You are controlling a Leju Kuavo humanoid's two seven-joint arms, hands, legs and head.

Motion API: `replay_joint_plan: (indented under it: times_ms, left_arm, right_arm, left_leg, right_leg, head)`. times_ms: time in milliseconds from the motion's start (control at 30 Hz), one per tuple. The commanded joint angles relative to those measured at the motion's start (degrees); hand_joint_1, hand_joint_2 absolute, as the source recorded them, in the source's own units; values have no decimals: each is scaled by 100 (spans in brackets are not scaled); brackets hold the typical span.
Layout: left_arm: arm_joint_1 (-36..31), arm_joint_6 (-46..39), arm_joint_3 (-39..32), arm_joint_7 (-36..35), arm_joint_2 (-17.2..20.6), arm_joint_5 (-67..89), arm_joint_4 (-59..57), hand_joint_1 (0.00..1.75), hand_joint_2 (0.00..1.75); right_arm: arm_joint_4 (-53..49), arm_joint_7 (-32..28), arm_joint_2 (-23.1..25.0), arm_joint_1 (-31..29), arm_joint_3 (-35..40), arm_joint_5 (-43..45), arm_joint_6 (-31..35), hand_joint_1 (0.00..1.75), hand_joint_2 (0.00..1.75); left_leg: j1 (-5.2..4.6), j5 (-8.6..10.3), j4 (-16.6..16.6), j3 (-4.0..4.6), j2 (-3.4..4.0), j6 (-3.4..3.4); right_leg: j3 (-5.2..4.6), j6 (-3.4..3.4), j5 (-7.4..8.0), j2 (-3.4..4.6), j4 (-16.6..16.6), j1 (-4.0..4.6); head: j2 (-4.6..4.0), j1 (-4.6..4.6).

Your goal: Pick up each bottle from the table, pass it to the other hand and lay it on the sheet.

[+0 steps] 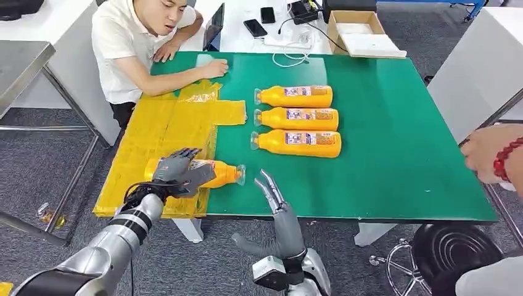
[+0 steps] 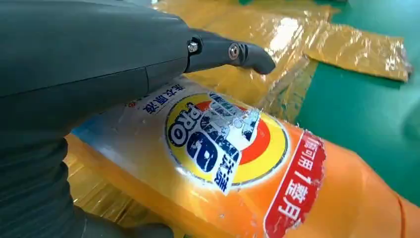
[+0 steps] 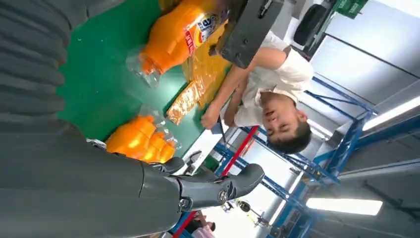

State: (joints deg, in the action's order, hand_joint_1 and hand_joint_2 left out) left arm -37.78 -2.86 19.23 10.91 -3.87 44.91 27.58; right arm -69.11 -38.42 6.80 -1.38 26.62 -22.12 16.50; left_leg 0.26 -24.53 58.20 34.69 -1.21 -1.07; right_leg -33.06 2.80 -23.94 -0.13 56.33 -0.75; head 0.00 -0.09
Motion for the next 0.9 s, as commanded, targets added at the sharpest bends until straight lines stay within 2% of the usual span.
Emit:
replay_joint_plan:
  times_ms: [33, 100, 167, 267, 333, 367, 400, 433, 500, 567, 600, 700, 800, 867, 900]
  left_arm:
    - [156, 1318, -604, 220, 206, -926, -730, 0, 175]
    - [232, 1998, -908, 423, 306, -1512, -736, 0, 175]
    - [331, 2312, -979, 624, 420, -1760, -665, 0, 175]
    - [444, 2581, -1163, 813, 436, -2172, -549, 0, 175]
    - [551, 2642, -1236, 1059, 402, -2442, -342, 0, 175]
    - [733, 2445, -1335, 1280, 273, -2758, 33, 0, 175]
    - [920, 1909, -1321, 1500, 122, -2854, 518, 0, 175]
    - [1009, 1748, -1199, 1342, 17, -2896, 775, 0, 175]
    - [1419, 957, -1005, 1682, -201, -3236, 1841, 0, 175]
    - [1767, 628, -795, 1469, -333, -3626, 2723, 0, 175]
    - [1965, 424, -847, 1731, -478, -4106, 3203, 0, 175]
    - [2244, 239, -787, 1345, -667, -5203, 3934, 0, 175]
    - [2343, -176, -617, 1276, -698, -5929, 4475, 0, 175]
    - [2364, -435, -482, 1328, -627, -6014, 4839, 0, 175]
    - [2378, -561, -446, 1425, -595, -6048, 4994, 0, 175]
  right_arm:
    - [877, -135, 58, -377, -79, 112, 134, 0, 175]
    - [986, -158, 37, -446, -56, 189, 122, 0, 175]
    - [1031, -158, 0, -475, -22, 251, 120, 0, 175]
    - [1051, -158, -52, -472, -22, 356, 109, 0, 175]
    - [1050, -158, -72, -460, -6, 392, 113, 0, 175]
    - [953, -158, -101, -387, -13, 425, 136, 0, 175]
    - [886, -158, -98, -308, -80, 416, 195, 0, 175]
    - [796, -158, -116, -230, -108, 395, 193, 0, 175]
    - [604, -158, -116, -109, -205, 338, 180, 0, 175]
    - [442, -144, -121, -19, -266, 334, 166, 0, 175]
    - [399, -125, -116, -2, -276, 263, 243, 0, 175]
    - [294, -36, -149, 48, -283, 162, 374, 0, 175]
    - [100, 52, -243, 89, -358, 73, 512, 0, 175]
    - [71, 162, -352, 4, -432, -114, 556, 0, 175]
    - [180, 442, -450, -105, -440, -543, 745, 0, 175]
  left_leg:
    - [-3, 1, -15, -29, 31, 3]
    - [-4, 2, -20, -38, 47, 5]
    - [-5, -2, -16, -48, 39, 3]
    - [-7, 0, -32, -64, 69, 7]
    - [-8, -3, -20, -65, 39, 5]
    - [-8, -2, -29, -68, 52, 7]
    - [-7, -2, -24, -64, 42, 6]
    - [-7, -3, -19, -59, 30, 4]
    - [-8, -2, -16, -51, 15, 3]
    - [-6, -4, -15, -43, 23, 2]
    - [-8, -2, -11, -38, 11, 1]
    - [-5, -20, 5, -22, 40, 7]
    - [-5, -6, 2, 28, 24, 1]
    - [-4, -13, 5, 26, 30, 3]
    - [-4, -19, 8, 20, 40, 3]
  right_leg:
    - [19, -9, 8, 25, -10, -2]
    - [23, -11, 13, 39, -15, -2]
    - [34, -7, 7, 34, -10, -4]
    - [41, -14, 16, 57, -22, -5]
    - [50, -8, 5, 30, -11, -6]
    - [49, -12, 10, 40, -19, -5]
    - [48, -10, 7, 33, -14, -5]
    - [46, -7, 3, 21, -11, -5]
    - [39, -6, 0, 5, -9, -6]
    - [28, -7, 0, 6, -12, -4]
    - [26, -4, -3, -4, -7, -7]
    - [3, -12, -6, 21, 3, -3]
    - [-39, -7, -3, 0, -1, -3]
    - [-36, -11, -10, 5, 1, -2]
    - [-34, -11, -13, 13, 3, -1]
  head:
    - [0, 2]
    - [0, 0]
    - [0, 0]
    - [0, 2]
    - [0, 0]
    - [0, 0]
    - [0, 0]
    - [0, -2]
    - [0, -2]
    - [0, 2]
    - [0, 7]
    - [0, 4]
    - [0, 2]
    - [0, 0]
    - [0, 2]
